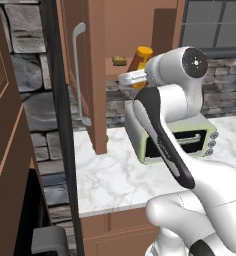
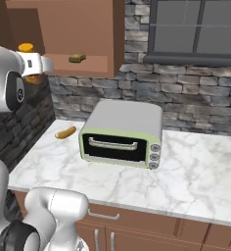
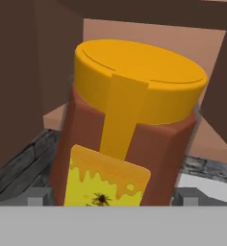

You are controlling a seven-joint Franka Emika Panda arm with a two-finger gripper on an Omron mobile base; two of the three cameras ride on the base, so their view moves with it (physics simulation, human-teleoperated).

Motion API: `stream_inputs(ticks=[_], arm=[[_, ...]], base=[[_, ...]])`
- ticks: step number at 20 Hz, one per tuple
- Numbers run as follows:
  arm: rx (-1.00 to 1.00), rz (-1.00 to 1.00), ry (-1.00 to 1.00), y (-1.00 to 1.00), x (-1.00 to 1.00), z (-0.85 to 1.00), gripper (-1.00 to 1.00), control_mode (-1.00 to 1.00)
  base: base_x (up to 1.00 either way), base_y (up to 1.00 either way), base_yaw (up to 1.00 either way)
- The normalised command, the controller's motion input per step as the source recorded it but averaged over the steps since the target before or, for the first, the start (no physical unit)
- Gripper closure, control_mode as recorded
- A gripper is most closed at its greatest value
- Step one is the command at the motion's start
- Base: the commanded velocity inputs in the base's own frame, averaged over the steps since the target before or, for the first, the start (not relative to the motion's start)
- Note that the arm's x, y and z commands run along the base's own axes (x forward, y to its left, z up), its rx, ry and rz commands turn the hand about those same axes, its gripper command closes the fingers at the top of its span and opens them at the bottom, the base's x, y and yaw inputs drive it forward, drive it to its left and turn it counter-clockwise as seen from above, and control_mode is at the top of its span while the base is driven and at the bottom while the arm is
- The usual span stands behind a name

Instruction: Pick the honey bottle and jam from the counter and place them in the cabinets closest to them.

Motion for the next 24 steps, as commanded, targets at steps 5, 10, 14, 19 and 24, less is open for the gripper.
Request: stream_inputs(ticks=[5, 10, 14, 19, 24], arm=[[0.01, 0.01, 0.0, -0.08, 0.25, 0.2, 1.0, -1.0], [0.01, 0.0, 0.0, -0.26, 0.14, 0.2, 1.0, -1.0], [0.0, 0.0, 0.0, -0.09, 0.05, 0.07, 1.0, -1.0], [-0.01, 0.0, -0.01, 0.0, 0.03, 0.0, 1.0, -1.0], [-0.01, 0.0, 0.0, 0.0, 0.22, 0.0, 1.0, -1.0]], base=[[0.0, 0.0, 0.0], [0.0, 0.0, 0.0], [0.0, 0.0, 0.0], [0.0, 0.0, 0.0], [0.0, 0.0, 0.0]])
